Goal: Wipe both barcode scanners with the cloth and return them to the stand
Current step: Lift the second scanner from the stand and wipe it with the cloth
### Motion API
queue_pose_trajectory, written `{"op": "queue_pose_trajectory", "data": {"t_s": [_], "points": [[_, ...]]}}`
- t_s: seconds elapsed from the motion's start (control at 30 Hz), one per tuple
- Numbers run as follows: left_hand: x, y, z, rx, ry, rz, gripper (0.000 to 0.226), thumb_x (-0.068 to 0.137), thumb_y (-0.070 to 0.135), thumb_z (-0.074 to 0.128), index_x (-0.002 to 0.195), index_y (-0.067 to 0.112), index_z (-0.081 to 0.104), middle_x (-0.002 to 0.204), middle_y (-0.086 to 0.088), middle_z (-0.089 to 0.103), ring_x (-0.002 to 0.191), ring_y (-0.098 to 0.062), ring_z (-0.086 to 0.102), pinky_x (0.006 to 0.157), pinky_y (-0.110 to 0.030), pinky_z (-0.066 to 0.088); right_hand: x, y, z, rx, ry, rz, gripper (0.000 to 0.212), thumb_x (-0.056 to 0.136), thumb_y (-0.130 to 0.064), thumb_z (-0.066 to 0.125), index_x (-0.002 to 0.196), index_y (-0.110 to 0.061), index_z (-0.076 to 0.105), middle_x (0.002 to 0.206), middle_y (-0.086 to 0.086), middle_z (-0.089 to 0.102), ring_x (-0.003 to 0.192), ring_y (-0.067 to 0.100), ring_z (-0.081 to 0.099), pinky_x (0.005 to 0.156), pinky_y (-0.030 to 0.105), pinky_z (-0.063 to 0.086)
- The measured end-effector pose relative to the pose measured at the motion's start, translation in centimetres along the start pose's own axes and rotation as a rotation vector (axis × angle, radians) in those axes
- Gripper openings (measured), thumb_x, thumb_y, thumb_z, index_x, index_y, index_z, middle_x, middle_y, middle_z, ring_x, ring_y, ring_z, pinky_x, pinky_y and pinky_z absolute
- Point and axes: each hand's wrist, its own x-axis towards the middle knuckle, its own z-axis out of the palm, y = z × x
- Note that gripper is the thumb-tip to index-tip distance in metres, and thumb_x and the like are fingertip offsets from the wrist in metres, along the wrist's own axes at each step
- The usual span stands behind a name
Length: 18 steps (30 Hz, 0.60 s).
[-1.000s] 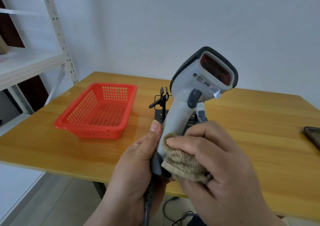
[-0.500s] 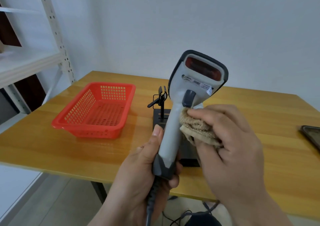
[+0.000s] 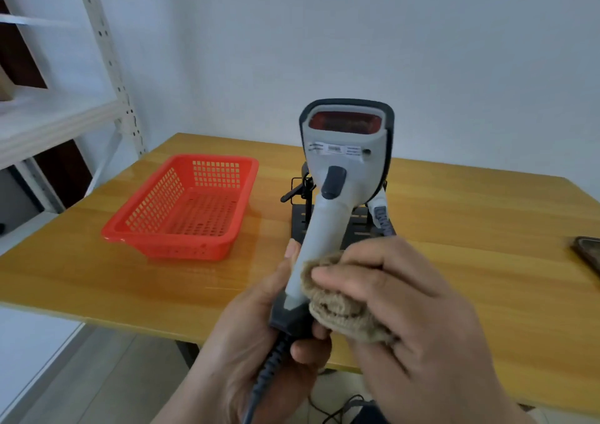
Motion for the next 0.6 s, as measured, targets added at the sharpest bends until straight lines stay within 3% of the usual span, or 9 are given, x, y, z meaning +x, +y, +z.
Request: {"op": "queue_pose_trajectory", "data": {"t_s": [0.17, 0.3, 0.4, 0.5, 0.6], "points": [[-0.2, -0.3, -0.2, 0.146, -0.082, -0.058, 0.044, 0.086, 0.043, 0.052, 0.083, 0.000, 0.062, 0.061, -0.013, 0.055, 0.039, -0.017, 0.049, 0.030, -0.017, 0.034, 1.0, 1.8, -0.6, -0.038, 0.121, 0.101, 0.037, 0.076, 0.002, 0.063, 0.108, -0.012, 0.071, 0.104, -0.002, 0.061, 0.094, 0.001, 0.058, 0.077, 0.005, 0.042], [0.7, 0.2, 0.3, 0.282, -0.047, -0.008, 0.039, 0.096, 0.038, 0.043, 0.098, 0.005, 0.063, 0.069, -0.013, 0.056, 0.044, -0.017, 0.054, 0.030, -0.021, 0.032, 0.7, 1.6, -0.3, -0.041, 0.070, 0.073, 0.037, 0.074, 0.004, 0.065, 0.108, -0.011, 0.072, 0.103, 0.000, 0.061, 0.095, 0.007, 0.060, 0.079, 0.010, 0.044], [0.5, -0.2, -1.2, 0.306, -0.081, 0.161, 0.042, 0.100, 0.028, 0.033, 0.078, 0.005, 0.060, 0.048, 0.002, 0.061, 0.035, -0.002, 0.056, 0.035, -0.016, 0.043, 0.7, 0.6, -0.3, -0.069, -0.051, 0.007, 0.038, 0.073, 0.000, 0.060, 0.105, -0.014, 0.073, 0.102, -0.002, 0.060, 0.089, 0.016, 0.060, 0.076, 0.017, 0.046], [0.7, -0.2, -0.4, 0.266, -0.052, 0.045, 0.052, 0.081, 0.054, 0.050, 0.064, 0.012, 0.074, 0.053, -0.005, 0.066, 0.041, -0.012, 0.062, 0.041, -0.023, 0.047, 0.3, -0.7, -0.8, -0.048, -0.204, -0.036, 0.034, 0.073, -0.005, 0.064, 0.100, -0.023, 0.074, 0.097, -0.010, 0.058, 0.088, 0.009, 0.058, 0.075, 0.014, 0.045], [0.8, -0.5, -1.6, 0.255, -0.068, 0.064, 0.057, 0.069, 0.060, 0.061, 0.091, 0.010, 0.078, 0.091, -0.014, 0.074, 0.077, -0.026, 0.068, 0.077, -0.038, 0.053, 0.5, -0.4, -1.6, -0.026, -0.263, -0.027, 0.039, 0.070, -0.006, 0.068, 0.102, -0.028, 0.073, 0.097, -0.015, 0.058, 0.088, 0.001, 0.058, 0.076, 0.008, 0.043]]}}
